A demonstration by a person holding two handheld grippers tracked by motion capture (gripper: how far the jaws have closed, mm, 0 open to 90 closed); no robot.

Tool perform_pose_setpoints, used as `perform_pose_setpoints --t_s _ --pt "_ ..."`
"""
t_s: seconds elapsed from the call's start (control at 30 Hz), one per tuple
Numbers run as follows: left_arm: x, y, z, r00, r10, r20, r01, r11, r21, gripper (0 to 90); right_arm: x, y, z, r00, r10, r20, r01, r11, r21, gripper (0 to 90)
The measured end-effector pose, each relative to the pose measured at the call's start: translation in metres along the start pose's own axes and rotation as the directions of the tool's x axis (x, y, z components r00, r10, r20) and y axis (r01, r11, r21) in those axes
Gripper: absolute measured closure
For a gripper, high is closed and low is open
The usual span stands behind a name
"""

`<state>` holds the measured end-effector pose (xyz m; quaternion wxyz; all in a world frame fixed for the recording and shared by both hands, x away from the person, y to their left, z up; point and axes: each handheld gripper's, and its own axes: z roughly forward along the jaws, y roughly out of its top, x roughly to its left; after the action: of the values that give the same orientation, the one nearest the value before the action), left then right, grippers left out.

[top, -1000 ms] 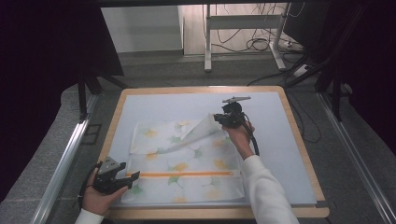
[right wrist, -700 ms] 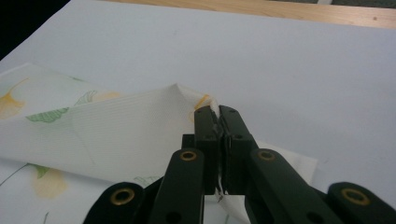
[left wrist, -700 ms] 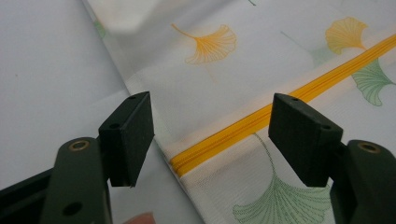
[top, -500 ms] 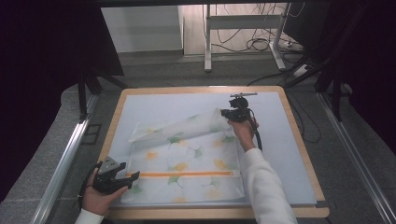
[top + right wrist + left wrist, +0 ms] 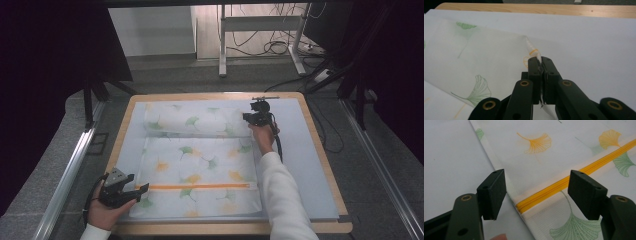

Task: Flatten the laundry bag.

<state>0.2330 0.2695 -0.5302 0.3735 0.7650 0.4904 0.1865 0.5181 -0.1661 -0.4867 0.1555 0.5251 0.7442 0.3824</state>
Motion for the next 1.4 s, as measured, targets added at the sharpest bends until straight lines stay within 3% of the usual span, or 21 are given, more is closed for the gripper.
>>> perform_pose_setpoints --t_s 0.1,0.2,0.23,0.37,0.43,0.53,0.6,0.7,0.83,0.93,1.03,1.23,1.4 --pt "-0.001 0.001 -0.001 1.0000 0.003 0.001 -0.003 1.0000 -0.001 30.9 -0.006 0.001 0.004 0.9996 0.005 0.028 -0.005 1.000 0.002 79.9" --pt "-0.001 0.001 0.000 1.0000 0.005 -0.001 -0.005 1.0000 0.001 30.9 -0.006 0.002 0.004 0.9958 -0.022 0.089 0.023 1.000 -0.018 58.2" --pt "0.000 0.001 0.000 1.0000 0.004 -0.002 -0.004 1.0000 0.001 30.9 -0.006 0.002 0.003 0.9935 -0.029 0.110 0.032 0.999 -0.025 54.6" --pt "0.001 0.000 0.000 1.0000 0.000 -0.002 0.000 1.0000 -0.001 30.7 0.000 0.001 -0.009 0.9906 -0.045 0.129 0.055 0.996 -0.076 48.4" --pt "0.000 0.001 -0.001 1.0000 0.002 -0.003 -0.002 1.0000 -0.002 30.7 0.005 0.000 -0.016 0.9945 -0.052 0.091 0.061 0.993 -0.097 52.2" --pt "-0.001 0.002 0.000 1.0000 0.002 -0.002 -0.002 1.0000 -0.005 30.6 0.018 -0.004 -0.025 0.9947 -0.099 -0.027 0.096 0.990 -0.099 65.9" --pt "-0.002 0.002 0.000 1.0000 0.005 -0.003 -0.005 1.0000 -0.001 30.6 0.030 -0.006 -0.028 0.9852 -0.152 -0.079 0.145 0.986 -0.084 75.0" --pt "-0.003 0.002 0.000 1.0000 0.007 -0.004 -0.007 1.0000 -0.001 30.6 0.045 -0.011 -0.027 0.9681 -0.196 -0.157 0.190 0.981 -0.050 86.6" --pt "-0.002 0.002 0.000 1.0000 0.006 -0.005 -0.006 1.0000 0.001 30.6 0.062 -0.019 -0.015 0.9453 -0.244 -0.217 0.255 0.967 0.023 89.0" --pt "-0.002 0.002 0.000 1.0000 0.005 -0.004 -0.005 1.0000 -0.002 30.6 0.069 -0.023 -0.003 0.9390 -0.253 -0.233 0.273 0.960 0.057 89.0" --pt "-0.002 0.003 -0.001 1.0000 0.005 -0.003 -0.005 1.0000 -0.008 30.5 0.070 -0.025 0.010 0.9412 -0.255 -0.221 0.278 0.957 0.082 89.0" --pt "-0.002 0.003 -0.001 0.9999 -0.010 0.013 0.010 0.9998 -0.017 30.3 0.060 -0.022 0.031 0.9659 -0.212 -0.148 0.231 0.965 0.121 89.1" --pt "-0.002 0.004 -0.001 0.9998 -0.015 0.015 0.015 0.9997 -0.019 30.3 0.054 -0.016 0.040 0.9747 -0.212 -0.072 0.219 0.969 0.115 89.1"
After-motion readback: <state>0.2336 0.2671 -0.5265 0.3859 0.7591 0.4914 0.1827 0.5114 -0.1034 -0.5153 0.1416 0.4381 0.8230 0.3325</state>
